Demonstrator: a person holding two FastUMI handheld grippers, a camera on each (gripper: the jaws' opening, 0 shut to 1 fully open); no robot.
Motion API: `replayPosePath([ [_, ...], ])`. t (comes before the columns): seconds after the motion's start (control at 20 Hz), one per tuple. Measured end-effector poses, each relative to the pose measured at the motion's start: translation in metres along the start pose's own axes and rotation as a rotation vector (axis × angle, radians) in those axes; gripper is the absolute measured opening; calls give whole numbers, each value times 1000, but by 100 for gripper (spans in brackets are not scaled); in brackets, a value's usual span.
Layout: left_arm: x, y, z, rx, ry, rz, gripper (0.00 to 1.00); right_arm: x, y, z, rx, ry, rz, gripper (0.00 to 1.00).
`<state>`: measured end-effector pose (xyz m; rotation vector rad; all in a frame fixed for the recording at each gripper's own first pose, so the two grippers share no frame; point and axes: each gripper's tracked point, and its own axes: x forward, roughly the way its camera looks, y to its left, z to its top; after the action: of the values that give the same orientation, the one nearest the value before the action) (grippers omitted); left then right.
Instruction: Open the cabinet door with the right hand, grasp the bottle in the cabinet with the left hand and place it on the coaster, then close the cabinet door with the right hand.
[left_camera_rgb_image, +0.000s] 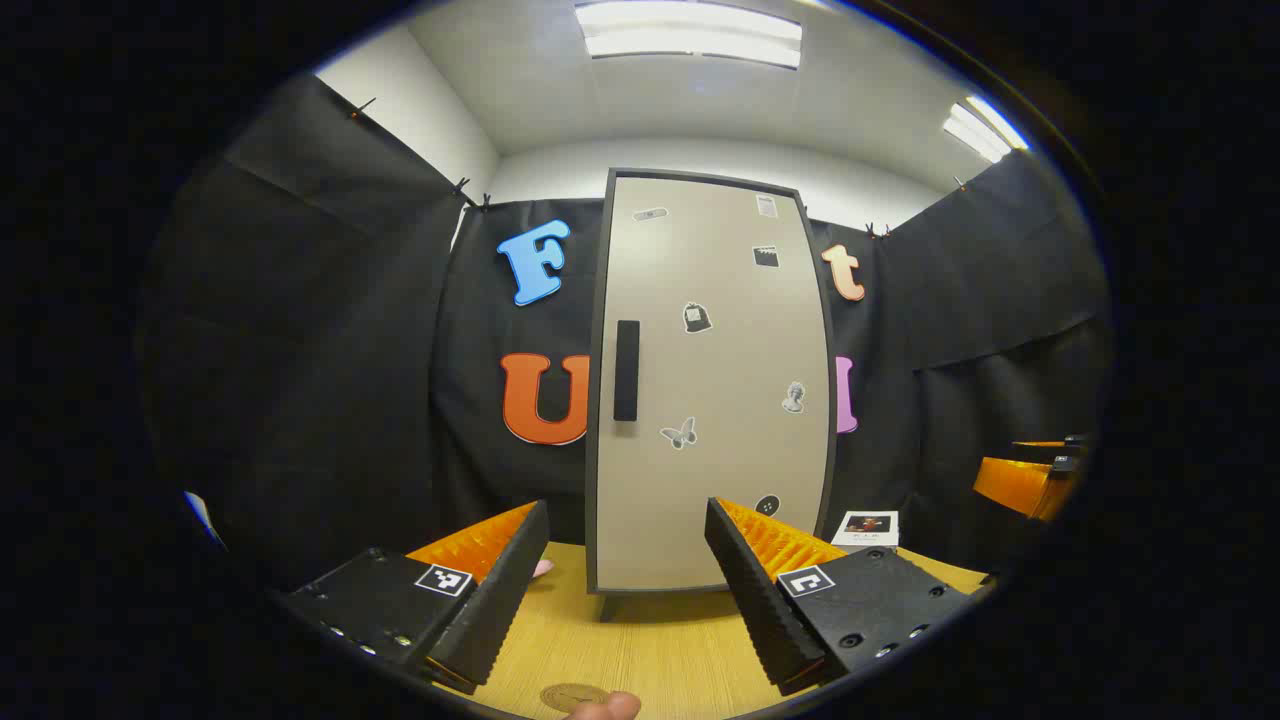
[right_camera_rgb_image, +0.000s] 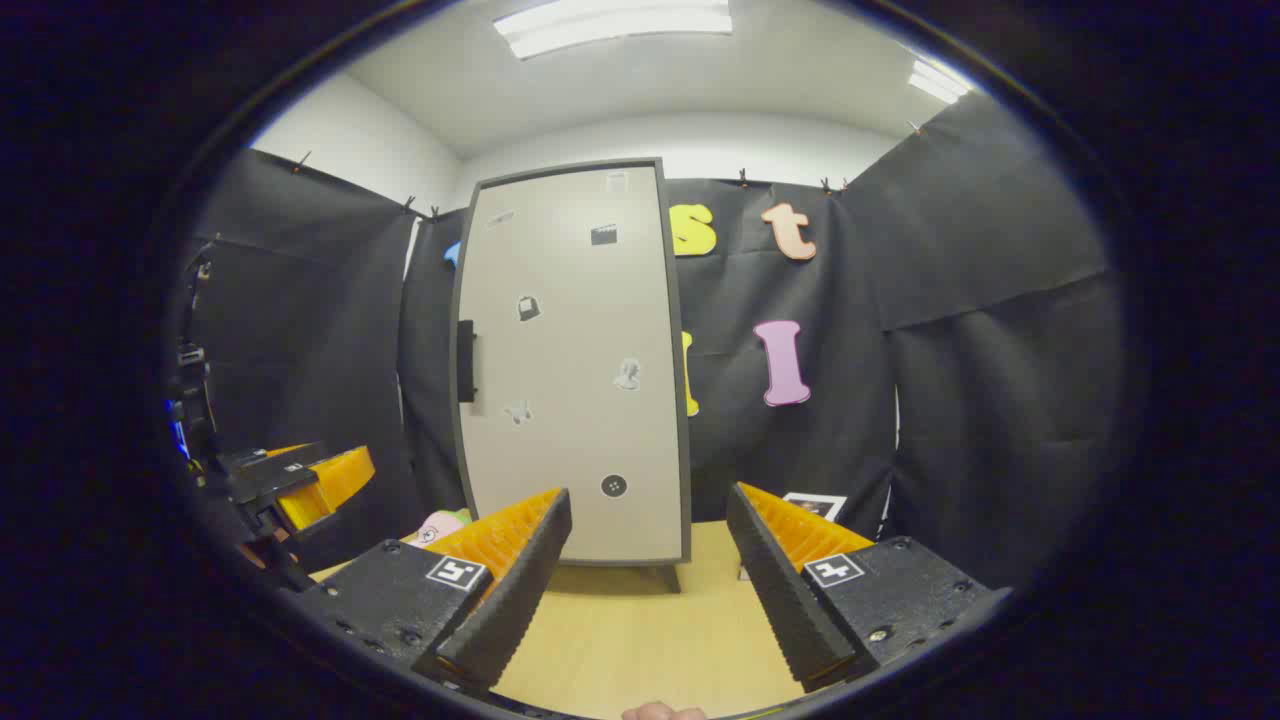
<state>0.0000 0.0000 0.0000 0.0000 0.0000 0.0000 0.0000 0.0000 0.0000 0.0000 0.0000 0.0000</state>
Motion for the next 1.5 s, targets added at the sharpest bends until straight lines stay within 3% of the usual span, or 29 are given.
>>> replayPosePath([
  [1.0,-3,4,-1,8,-5,7,95,7,14,2,-1,9,50,98],
  [1.35,-6,3,-4,7,1,9,95,16,25,16,-32,-7,101,98],
  [1.5,-9,3,-10,-6,15,14,95,27,37,25,-46,-5,160,98],
])
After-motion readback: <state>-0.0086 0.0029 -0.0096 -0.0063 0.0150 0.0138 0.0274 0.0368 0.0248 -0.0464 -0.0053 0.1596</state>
